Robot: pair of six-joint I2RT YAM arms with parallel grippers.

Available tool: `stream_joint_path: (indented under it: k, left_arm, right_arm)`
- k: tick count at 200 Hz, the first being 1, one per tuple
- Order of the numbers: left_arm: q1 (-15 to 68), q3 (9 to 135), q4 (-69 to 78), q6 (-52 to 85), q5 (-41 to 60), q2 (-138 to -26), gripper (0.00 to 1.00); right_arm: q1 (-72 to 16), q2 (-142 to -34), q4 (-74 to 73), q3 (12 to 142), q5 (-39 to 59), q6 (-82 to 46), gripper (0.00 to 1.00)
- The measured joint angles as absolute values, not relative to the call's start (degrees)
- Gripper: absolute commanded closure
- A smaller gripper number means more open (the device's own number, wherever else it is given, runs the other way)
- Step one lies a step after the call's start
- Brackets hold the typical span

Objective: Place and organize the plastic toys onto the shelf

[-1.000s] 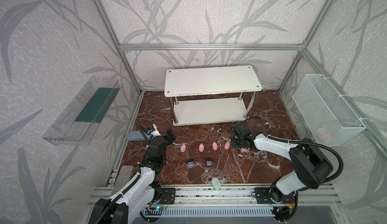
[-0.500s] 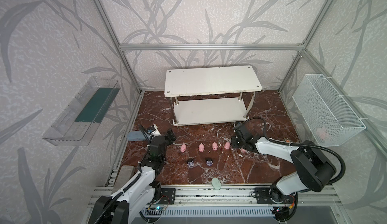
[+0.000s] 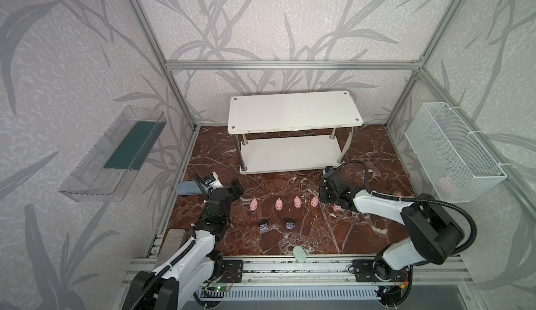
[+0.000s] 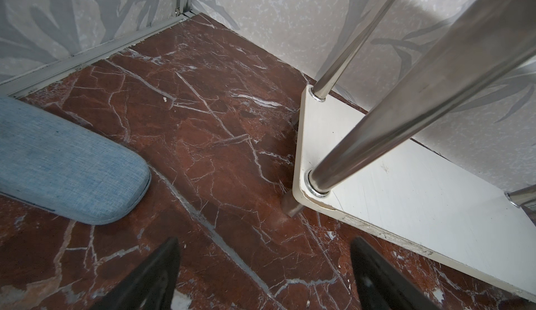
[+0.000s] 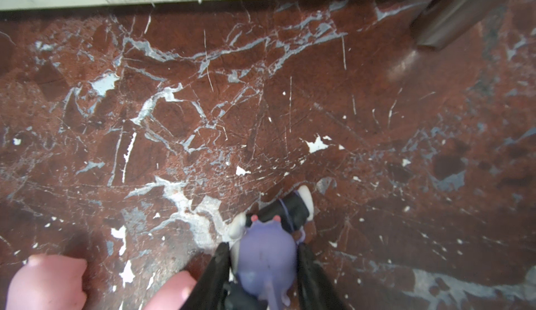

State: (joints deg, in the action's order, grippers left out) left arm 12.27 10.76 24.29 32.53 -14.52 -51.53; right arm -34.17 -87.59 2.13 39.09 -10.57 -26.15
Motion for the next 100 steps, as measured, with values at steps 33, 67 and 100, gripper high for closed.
stream_joint_path:
  k: [33,67,100]
  left_arm:
    - [12.27,10.76,24.29,32.56,-14.52,-51.53,0.1]
    - [12.27,10.76,24.29,32.53,-14.55,-51.51,0.1]
    - [12.27,10.76,24.29,32.56,-14.55,-51.51,0.1]
  right_arm:
    - [-34.17,-88.01,1.3,39.09,-10.57,-26.13,0.6]
    - [-34.28,-88.71,0.67,39.05,-10.52,-26.33,0.6]
    - [-34.28,-89.12,0.27,38.98,-10.61,-26.35,0.67]
